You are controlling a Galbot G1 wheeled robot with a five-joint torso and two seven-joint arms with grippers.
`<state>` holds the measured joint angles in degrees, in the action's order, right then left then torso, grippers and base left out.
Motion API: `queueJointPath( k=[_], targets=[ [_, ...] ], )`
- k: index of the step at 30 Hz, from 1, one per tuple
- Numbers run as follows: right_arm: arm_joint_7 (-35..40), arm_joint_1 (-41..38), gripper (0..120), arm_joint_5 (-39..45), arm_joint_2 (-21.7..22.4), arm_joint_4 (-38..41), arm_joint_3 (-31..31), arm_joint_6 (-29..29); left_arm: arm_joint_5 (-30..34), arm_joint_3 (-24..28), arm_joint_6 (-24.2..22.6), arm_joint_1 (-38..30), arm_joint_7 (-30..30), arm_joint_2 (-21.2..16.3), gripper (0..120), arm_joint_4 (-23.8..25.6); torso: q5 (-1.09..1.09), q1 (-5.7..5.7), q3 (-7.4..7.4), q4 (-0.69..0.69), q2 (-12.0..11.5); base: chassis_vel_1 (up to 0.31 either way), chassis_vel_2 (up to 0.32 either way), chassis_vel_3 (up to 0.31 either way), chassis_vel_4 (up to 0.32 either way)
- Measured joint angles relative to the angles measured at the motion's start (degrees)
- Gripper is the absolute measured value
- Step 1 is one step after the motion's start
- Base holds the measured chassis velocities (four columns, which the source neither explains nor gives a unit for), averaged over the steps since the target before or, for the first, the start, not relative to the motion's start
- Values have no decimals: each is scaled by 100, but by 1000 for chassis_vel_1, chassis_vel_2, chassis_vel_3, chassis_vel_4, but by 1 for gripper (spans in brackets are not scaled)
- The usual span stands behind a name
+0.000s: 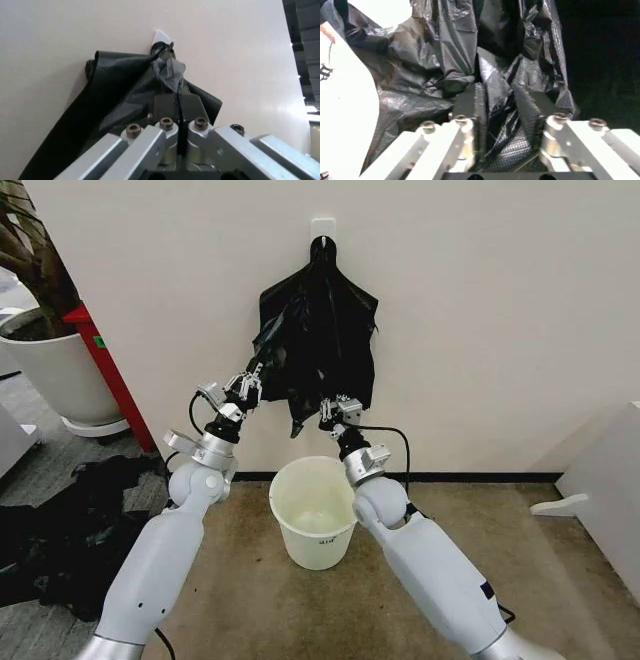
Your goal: Place the garbage bag over the trash bin.
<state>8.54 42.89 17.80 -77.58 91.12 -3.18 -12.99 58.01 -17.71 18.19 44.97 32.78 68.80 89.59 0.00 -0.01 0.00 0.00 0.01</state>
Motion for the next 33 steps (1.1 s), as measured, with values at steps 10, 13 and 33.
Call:
queueJointPath(
  k=[10,13,33],
  targets=[
    [70,43,32,-36,15,26,46,61,2,-28,8,47,-68,-17,0,73,0,0,1,0,0,0,0,0,0],
    [70,63,22,-37,24,44,58,75,4,-28,10,45,-88,-38,0,96,0,0,1,0,0,0,0,0,0],
    [-1234,829,0,2569,57,1282,117,-549,66,-164,128,260,-260,-52,0,388,0,0,0,-1,0,0,0,0,0]
  ],
)
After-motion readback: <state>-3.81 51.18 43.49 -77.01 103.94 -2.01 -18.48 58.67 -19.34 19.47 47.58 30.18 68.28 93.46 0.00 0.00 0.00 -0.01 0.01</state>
